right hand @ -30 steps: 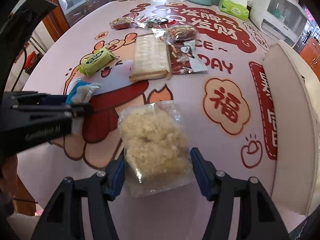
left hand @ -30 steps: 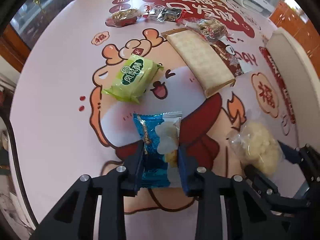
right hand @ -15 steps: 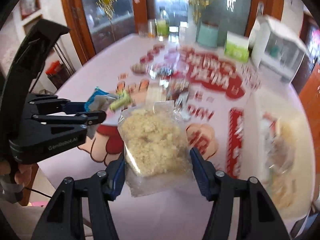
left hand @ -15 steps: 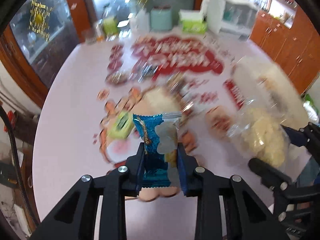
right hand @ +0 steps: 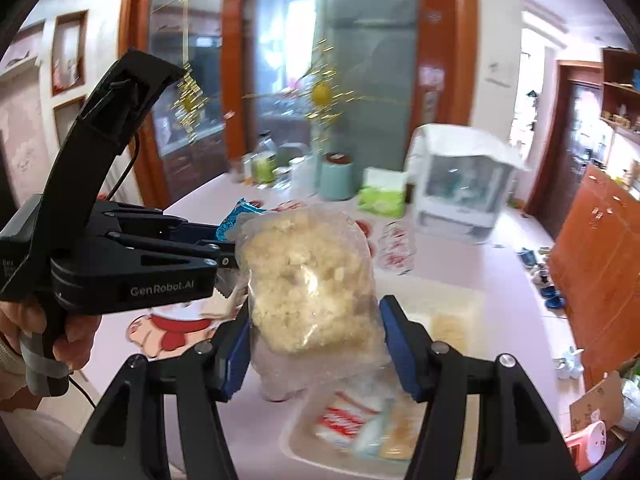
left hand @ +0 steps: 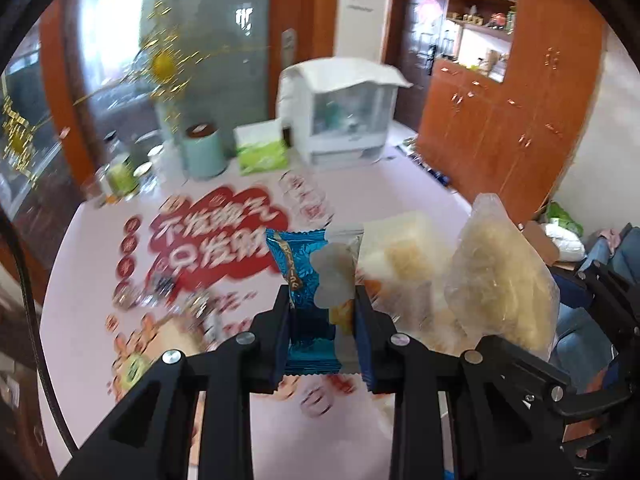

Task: Organize snacks
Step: 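Carry both snacks over the white tray and open both grippers to drop them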

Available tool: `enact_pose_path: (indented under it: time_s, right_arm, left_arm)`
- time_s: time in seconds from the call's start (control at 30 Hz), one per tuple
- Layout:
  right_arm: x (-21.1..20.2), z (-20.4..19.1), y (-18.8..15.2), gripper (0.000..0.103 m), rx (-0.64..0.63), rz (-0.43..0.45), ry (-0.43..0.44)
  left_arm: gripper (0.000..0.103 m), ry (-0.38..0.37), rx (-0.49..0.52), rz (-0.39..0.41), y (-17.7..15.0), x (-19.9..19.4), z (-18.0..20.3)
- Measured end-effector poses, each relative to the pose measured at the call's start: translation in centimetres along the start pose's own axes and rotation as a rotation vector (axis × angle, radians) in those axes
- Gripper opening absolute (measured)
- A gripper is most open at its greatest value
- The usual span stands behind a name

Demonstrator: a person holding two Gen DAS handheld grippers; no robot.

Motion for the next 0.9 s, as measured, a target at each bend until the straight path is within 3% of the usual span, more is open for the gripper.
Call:
enact_pose_path:
  time_s: [0.13,0.27,0.6,0.63,0.67,0.7,0.73,0.77,0.9]
  right_arm:
    - [-1.8,4.4,0.6,0.060,0.039,0.034,-0.065]
    - [-1.8,8.2,0.3,0.060,0.072,0.024,-0.134]
    - [2.5,13.3,-4.0,0.061,0.214,-0.158,-0.102]
    - [2.9,13.4,-4.4,0.061,0.227,-0.177,-0.090]
    - [2.9,13.4,-5.0,0.061,0.238,-0.190,-0.083]
    - [3.2,13.6,-5.5,0.061,0.245,-0.206,-0.083]
    - [3.5,13.7,-5.8,0.061,0.246,-0.216,-0.091]
    - [3.6,13.8,-6.1,0.062,0.246,-0.223,-0.098]
    - [3.9,14.0,-6.5,0.063,0.267,-0.227,-0.065]
  left_arm:
    - [0.027,-0.021,0.040,-0.009,3.2,1.3,3.8]
    - [0.027,0.012,0.101,-0.012,6.0,3.6,6.9]
    - [0.029,0.026,0.173,-0.112,7.7,10.1,11.4]
    - [0.032,0.020,0.175,-0.118,7.6,10.4,11.5]
    - [0.047,0.019,0.174,-0.120,7.6,10.8,11.5]
    - [0.076,0.035,0.166,-0.122,7.5,11.1,11.5]
    - [0.088,0.052,0.156,-0.118,7.6,11.2,11.4]
    - [0.094,0.070,0.140,-0.103,7.7,11.2,11.0]
    - [0.094,0.080,0.120,-0.095,7.7,11.1,10.4]
Point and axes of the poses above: each gripper's, at about its wrist camera, not at the fingertips, and x roughly the way its jaws point, z to its right, y to its top, the point moved 7 cm from there along x, roughly the way its jaws point, and after that the axes turned 7 degrees about y, right-handed, at the moved point
